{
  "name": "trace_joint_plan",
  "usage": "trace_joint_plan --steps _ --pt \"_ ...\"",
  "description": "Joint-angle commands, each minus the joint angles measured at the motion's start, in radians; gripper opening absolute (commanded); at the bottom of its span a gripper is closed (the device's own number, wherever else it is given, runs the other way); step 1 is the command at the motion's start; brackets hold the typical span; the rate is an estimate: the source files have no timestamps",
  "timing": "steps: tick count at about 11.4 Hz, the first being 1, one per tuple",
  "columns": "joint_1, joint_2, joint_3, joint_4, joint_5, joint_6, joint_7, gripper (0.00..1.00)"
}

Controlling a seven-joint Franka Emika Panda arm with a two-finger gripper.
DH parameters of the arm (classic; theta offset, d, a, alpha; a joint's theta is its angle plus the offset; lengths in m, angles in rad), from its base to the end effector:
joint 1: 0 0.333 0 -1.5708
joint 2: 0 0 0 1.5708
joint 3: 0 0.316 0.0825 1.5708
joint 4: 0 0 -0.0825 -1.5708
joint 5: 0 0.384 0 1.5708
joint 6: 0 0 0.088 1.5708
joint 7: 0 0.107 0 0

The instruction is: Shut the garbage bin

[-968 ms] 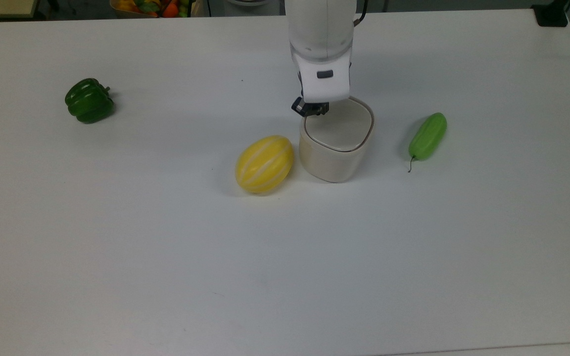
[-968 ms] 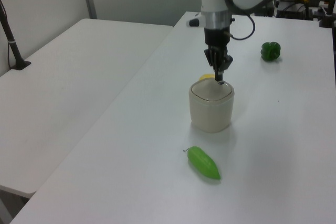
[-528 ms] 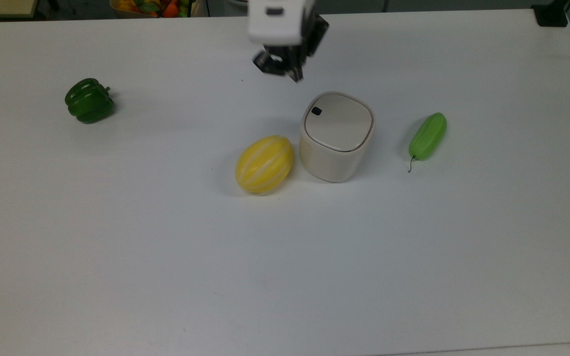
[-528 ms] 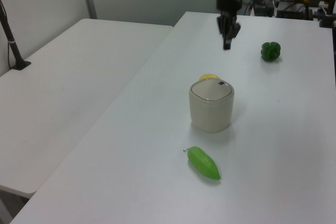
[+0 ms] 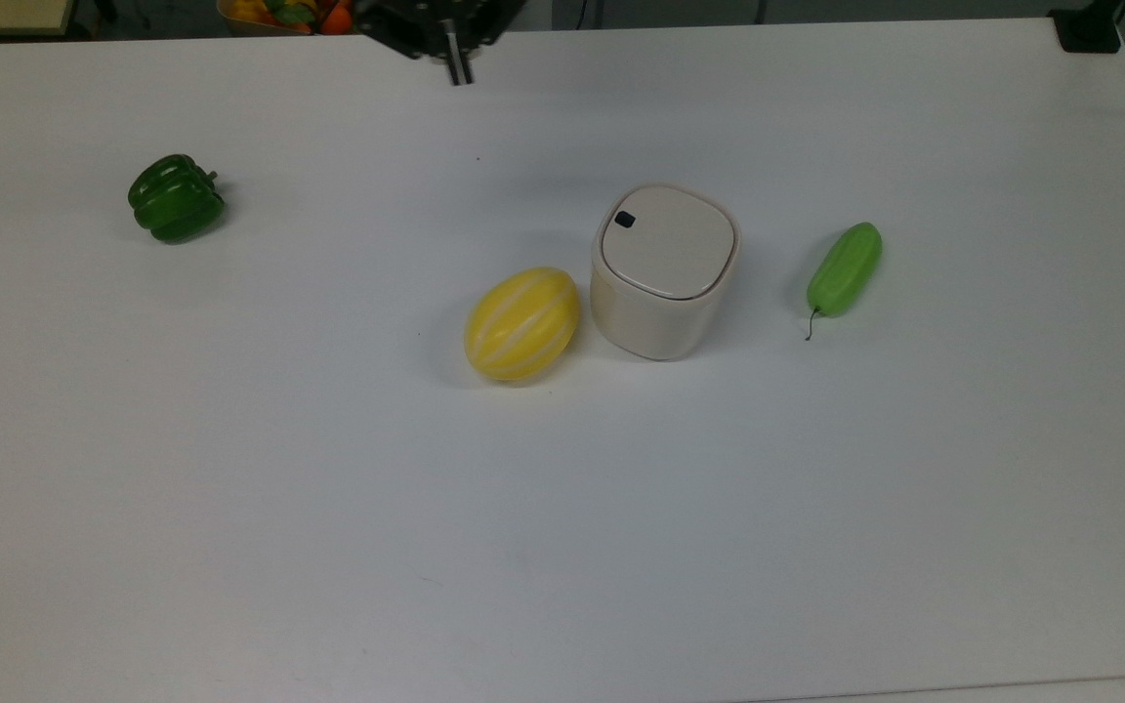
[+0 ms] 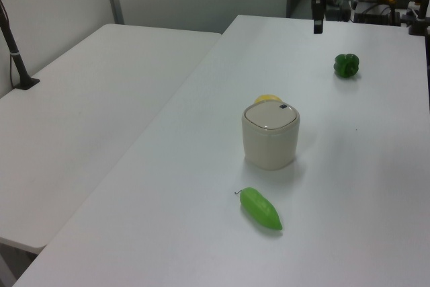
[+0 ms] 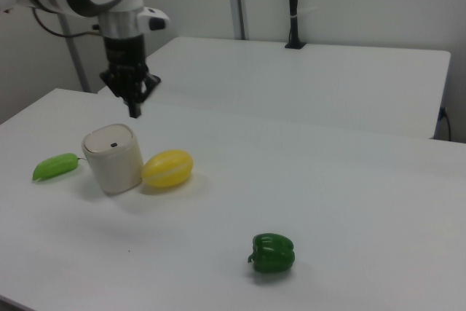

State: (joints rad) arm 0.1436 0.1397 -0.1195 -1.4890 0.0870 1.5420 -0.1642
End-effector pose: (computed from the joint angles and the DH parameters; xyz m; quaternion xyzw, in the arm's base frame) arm 0.5915 0.0286 0.5812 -0.9941 -0.0935 0.0403 0.0381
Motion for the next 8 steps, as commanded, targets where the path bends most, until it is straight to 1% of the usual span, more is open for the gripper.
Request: trace_joint_plan --steps 1,2,4,6,8 --pt "-0.096 -0.043 -0.005 -0.028 -0.044 -0.02 0.061 1.0" --pt "-0.122 -0.061 -0.029 -0.028 -0.044 -0.014 0.063 1.0" --pt "-0.136 -0.072 -0.058 -0.027 -0.047 -0.022 0.069 1.0" --pt "-0.17 -0.084 -0.06 -0.024 -0.067 -0.014 0.069 1.0" --pt "-0.185 -0.088 -0.071 -0.019 -0.07 -0.02 0.069 1.0"
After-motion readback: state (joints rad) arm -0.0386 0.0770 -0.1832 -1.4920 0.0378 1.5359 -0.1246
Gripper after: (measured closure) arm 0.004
